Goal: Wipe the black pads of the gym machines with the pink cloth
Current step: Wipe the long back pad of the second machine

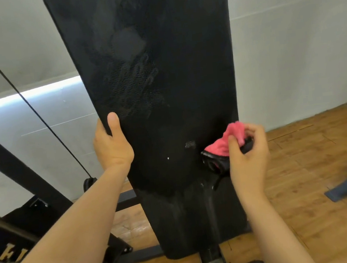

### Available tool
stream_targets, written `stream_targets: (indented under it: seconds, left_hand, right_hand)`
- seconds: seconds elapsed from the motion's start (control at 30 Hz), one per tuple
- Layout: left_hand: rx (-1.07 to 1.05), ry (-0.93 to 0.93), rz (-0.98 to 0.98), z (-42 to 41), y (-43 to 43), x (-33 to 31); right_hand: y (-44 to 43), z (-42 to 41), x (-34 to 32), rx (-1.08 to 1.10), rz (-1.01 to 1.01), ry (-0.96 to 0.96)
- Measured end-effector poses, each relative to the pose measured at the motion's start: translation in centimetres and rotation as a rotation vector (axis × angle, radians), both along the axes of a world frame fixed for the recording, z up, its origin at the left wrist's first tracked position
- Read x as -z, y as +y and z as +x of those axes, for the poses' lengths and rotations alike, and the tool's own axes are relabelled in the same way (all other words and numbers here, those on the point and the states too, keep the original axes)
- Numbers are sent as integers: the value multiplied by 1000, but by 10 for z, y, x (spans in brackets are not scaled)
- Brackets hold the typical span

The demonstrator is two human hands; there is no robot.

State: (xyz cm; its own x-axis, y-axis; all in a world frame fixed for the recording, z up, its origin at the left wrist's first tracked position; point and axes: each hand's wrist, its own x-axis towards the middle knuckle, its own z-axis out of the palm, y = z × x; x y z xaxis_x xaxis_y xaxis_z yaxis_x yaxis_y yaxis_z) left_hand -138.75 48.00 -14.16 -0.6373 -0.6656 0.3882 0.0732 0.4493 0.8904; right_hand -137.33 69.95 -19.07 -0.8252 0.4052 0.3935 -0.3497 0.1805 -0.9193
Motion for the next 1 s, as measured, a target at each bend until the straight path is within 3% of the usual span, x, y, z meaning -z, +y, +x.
stream_targets:
  seconds: [0.1, 0.2, 0.33, 0.6, 0.77, 0.87, 1.0]
  left_hand:
    - [-16, -8, -1, 0, -1, 0]
    - [-17, -16, -4, -1, 0, -1]
    - [-30, -21, -7, 0, 2, -1]
    - [-32, -2, -23, -1, 1, -1]
    - [-53, -14, -29, 0, 5, -2]
    - [-52, -18, -29, 0, 4, -2]
    - [-39, -34, -21, 0, 4, -2]
  right_hand:
    - [12, -21, -29, 102, 55, 87]
    - [13, -38, -37, 100, 150, 56]
    - [6, -45, -20, 217, 428, 24]
    - [5, -30, 36, 212, 608, 150]
    - [8, -12, 62, 140, 609, 93]
    - [20, -6, 51, 25, 455, 5]
    - [39, -33, -18, 115, 271, 189]
